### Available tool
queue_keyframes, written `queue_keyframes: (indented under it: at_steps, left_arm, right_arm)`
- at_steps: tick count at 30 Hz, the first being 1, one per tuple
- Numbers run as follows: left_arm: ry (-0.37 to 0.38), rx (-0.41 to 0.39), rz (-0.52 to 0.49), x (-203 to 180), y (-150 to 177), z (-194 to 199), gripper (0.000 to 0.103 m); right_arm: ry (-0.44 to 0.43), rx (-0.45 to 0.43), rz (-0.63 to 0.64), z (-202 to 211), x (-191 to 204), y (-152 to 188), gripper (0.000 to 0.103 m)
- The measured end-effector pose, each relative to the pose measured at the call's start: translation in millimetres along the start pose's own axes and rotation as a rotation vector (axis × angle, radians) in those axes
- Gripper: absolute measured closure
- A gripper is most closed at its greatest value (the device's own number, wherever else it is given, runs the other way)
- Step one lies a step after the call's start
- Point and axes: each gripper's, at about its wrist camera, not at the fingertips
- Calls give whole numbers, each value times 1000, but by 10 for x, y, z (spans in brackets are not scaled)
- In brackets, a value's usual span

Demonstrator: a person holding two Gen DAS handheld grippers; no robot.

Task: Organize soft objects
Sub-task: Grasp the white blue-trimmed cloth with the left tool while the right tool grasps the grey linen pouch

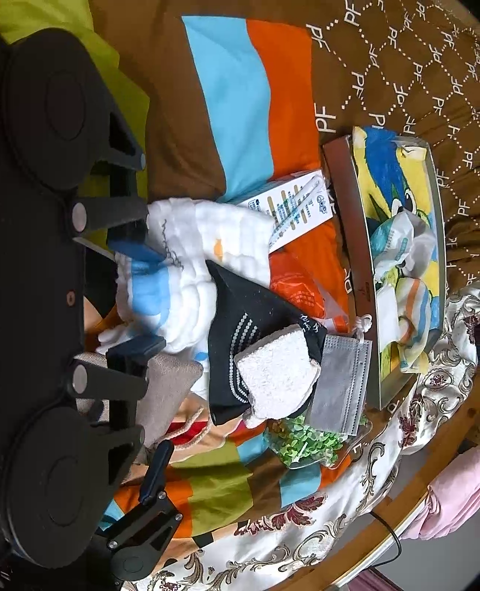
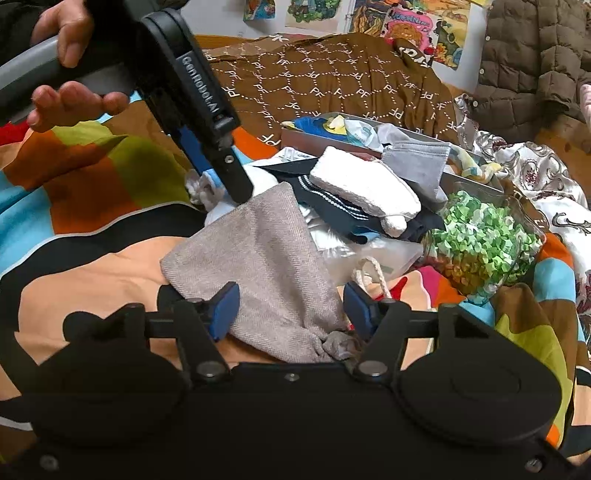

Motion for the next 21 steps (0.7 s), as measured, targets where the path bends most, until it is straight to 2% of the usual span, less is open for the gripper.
queue_keyframes:
  at_steps: [7, 10, 15, 19, 21]
  left_arm:
    - [20, 0, 31, 59, -9, 28, 61]
    - [29, 3, 46, 68, -16, 20, 62]
    - [10, 1, 34, 30, -18, 24, 73]
    - [-3, 17, 27, 11, -24, 32, 83]
    - [-16, 20, 20, -11, -14, 37, 84]
  right_arm:
    - [18, 16, 6, -21, 43, 1, 64]
    - [22, 24, 8, -33, 37, 7, 65]
    - [24, 33, 13, -58, -2, 27, 66]
    - [48, 43, 8, -85, -36, 35, 84]
    - [51, 45, 5, -95, -55, 39, 88]
Point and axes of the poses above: each gripper's, at about its wrist camera, not at the fingertips, and z roughly against the way its jaws point, x to its left, y to its underside, and after that the axes turned 15 degrees about x, right-handed
